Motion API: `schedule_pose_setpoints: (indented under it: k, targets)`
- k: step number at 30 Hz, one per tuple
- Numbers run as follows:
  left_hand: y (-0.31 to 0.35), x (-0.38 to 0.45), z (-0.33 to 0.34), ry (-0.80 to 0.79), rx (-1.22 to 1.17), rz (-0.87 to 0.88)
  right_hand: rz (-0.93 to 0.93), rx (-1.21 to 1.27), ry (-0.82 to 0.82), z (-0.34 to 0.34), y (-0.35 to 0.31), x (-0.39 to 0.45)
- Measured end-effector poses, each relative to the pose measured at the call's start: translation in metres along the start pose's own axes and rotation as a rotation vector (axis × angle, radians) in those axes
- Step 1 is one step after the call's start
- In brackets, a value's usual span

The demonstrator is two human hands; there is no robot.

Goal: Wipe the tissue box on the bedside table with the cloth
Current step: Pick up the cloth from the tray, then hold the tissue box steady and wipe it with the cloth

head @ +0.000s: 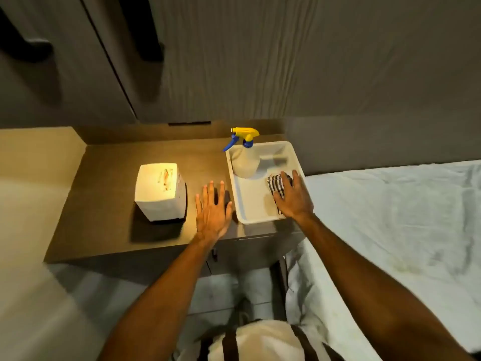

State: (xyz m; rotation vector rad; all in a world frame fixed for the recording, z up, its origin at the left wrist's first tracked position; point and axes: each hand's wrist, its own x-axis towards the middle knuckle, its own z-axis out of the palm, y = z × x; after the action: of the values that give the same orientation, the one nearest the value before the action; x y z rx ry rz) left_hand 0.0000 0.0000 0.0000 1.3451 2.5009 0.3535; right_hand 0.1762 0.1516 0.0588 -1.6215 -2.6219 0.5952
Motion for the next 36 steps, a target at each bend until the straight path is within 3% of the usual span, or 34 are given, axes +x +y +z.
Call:
schedule_pose_setpoints:
  k: [5,8,16,19,24,27,31,36]
  targets:
    - [0.003,0.019,0.019,-0.068,0.056,-0.092,-0.036,-0.1,-0.243,0.006,0.013,0.024]
    - [0.0,0.014,0.032,-0.016,0.136,-0.065,-0.081,-0.179,-0.226,0.017,0.016,0.024]
    - [0.001,0.015,0.03,-0.011,0.064,-0.093,-0.037,-0.156,-0.144,0.012,0.022,0.029]
    - [0.008,-0.001,0.008,0.171,-0.096,-0.072,-0.059,0.005,0.002,-0.003,0.018,0.018]
    - [0.002,-0.031,-0.049,0.585,-0.089,0.228,-0.272,0.243,0.199,-0.017,-0.03,-0.026]
    - [-0.036,-0.023,-0.099,0.69,-0.093,0.142,-0.413,0.333,0.226,-0.011,-0.094,-0.037]
    - [-0.114,-0.009,-0.139,0.447,-0.071,-0.069,-0.542,0.453,0.186,0.007,-0.188,-0.053]
    - [-0.168,-0.002,-0.139,0.121,-0.057,0.012,-0.571,0.237,0.166,0.048,-0.254,-0.07]
